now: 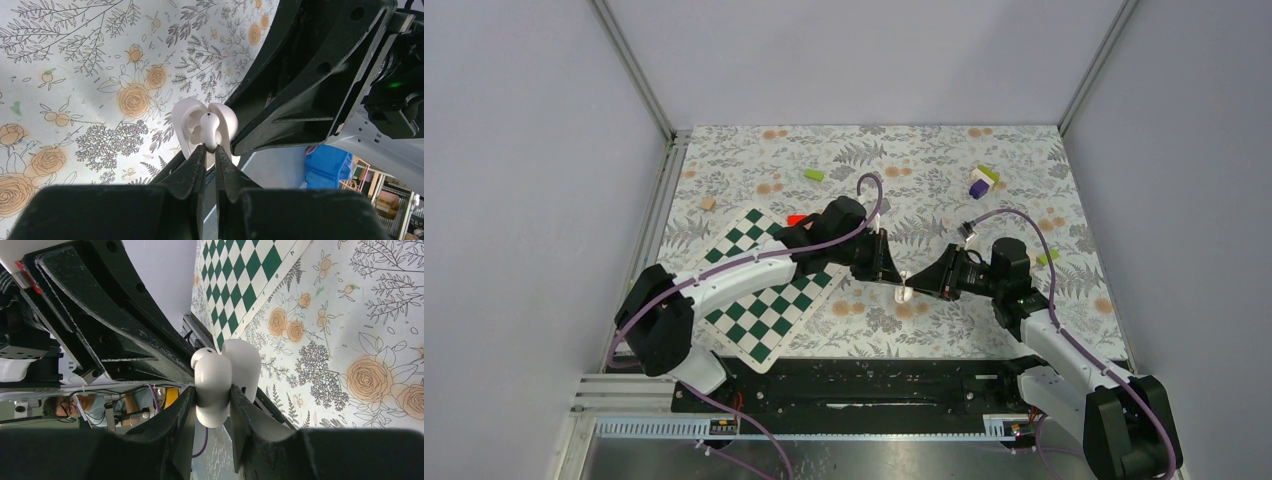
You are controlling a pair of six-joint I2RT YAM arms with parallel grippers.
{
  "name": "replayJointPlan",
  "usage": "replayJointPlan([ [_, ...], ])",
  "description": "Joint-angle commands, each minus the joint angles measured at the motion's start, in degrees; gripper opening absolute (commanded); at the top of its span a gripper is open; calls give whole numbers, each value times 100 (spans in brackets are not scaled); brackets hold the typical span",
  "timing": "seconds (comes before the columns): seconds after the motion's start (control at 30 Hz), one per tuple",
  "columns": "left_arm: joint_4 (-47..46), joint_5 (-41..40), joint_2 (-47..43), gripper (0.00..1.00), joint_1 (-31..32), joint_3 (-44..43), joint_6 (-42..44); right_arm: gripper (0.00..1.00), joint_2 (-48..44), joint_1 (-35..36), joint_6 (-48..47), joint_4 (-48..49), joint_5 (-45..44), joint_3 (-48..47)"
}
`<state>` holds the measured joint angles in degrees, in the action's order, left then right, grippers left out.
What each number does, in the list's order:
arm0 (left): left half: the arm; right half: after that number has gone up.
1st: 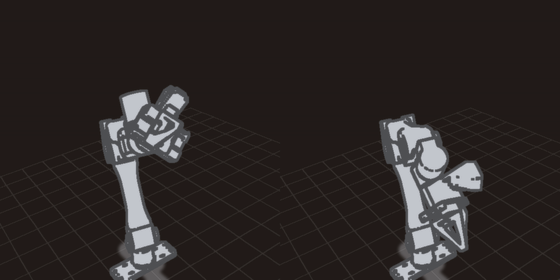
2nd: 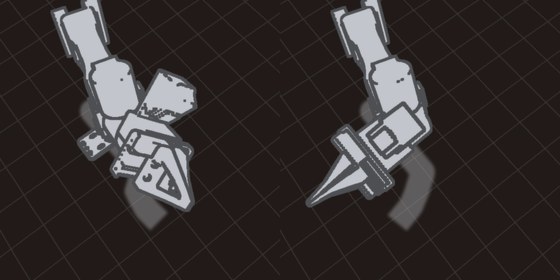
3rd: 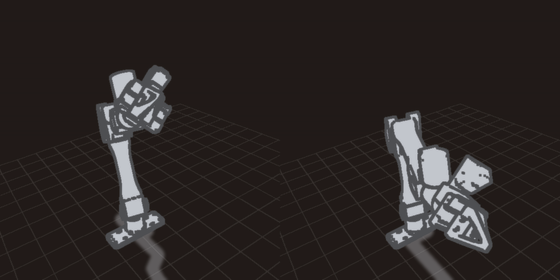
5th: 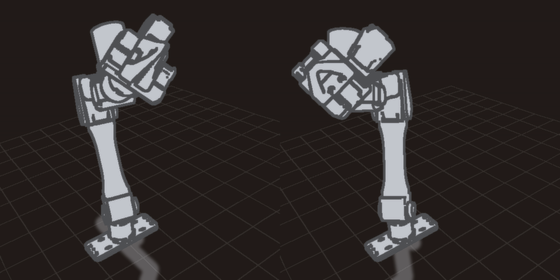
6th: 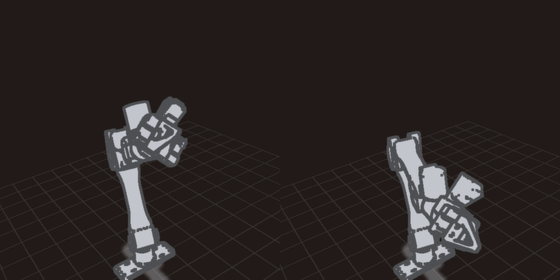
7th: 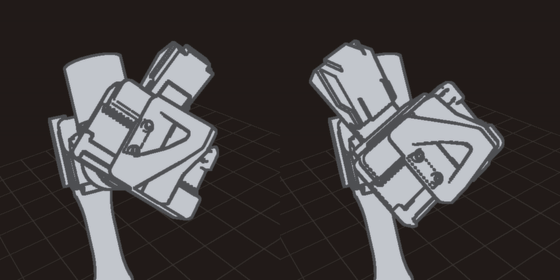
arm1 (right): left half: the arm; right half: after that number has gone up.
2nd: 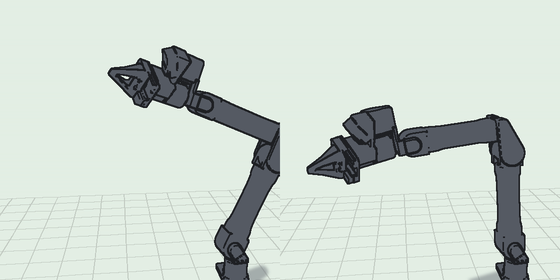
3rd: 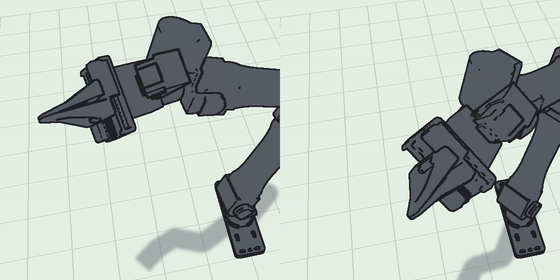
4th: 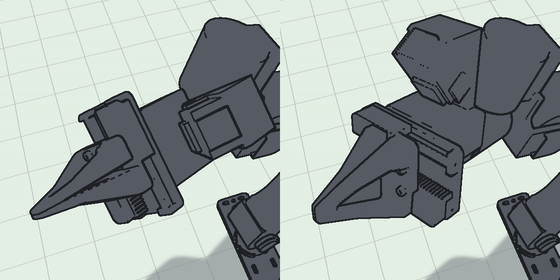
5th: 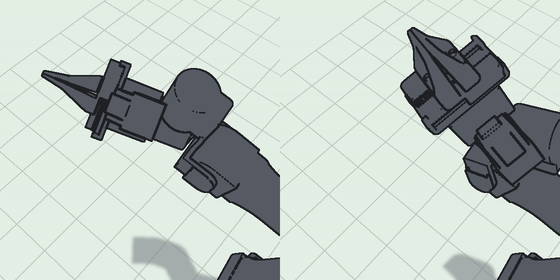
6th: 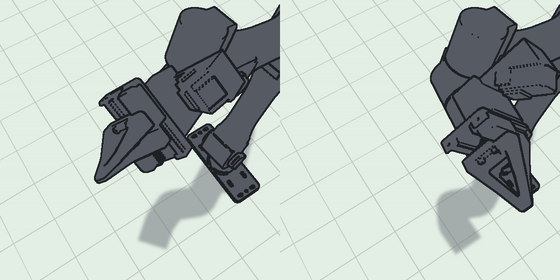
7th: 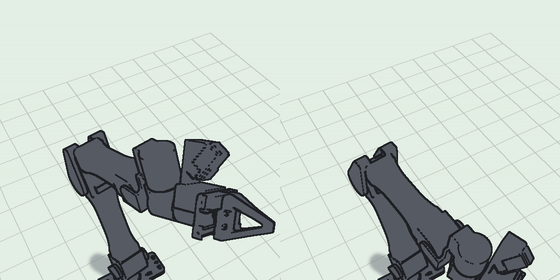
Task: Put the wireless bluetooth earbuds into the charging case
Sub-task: Insert the left earbud into the left side groove of the charging case.
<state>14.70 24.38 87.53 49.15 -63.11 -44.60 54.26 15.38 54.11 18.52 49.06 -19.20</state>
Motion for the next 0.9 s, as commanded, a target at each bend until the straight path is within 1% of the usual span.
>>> replayJointPlan([
  [0.0,-19,153,85,0,55,-299,164,0,-20,44,66,333,125,10],
  [0.2,159,63,110,0,88,-322,308,0,-15,44,86,337,116,-4],
  [0.4,564,-53,156,0,92,-565,606,0,0,44,87,338,115,-13],
  [0.67,873,201,435,0,95,-896,872,0,-56,55,85,287,139,-55],
  [0.87,1063,160,454,0,96,-993,1044,0,-84,58,62,246,113,-53],
])
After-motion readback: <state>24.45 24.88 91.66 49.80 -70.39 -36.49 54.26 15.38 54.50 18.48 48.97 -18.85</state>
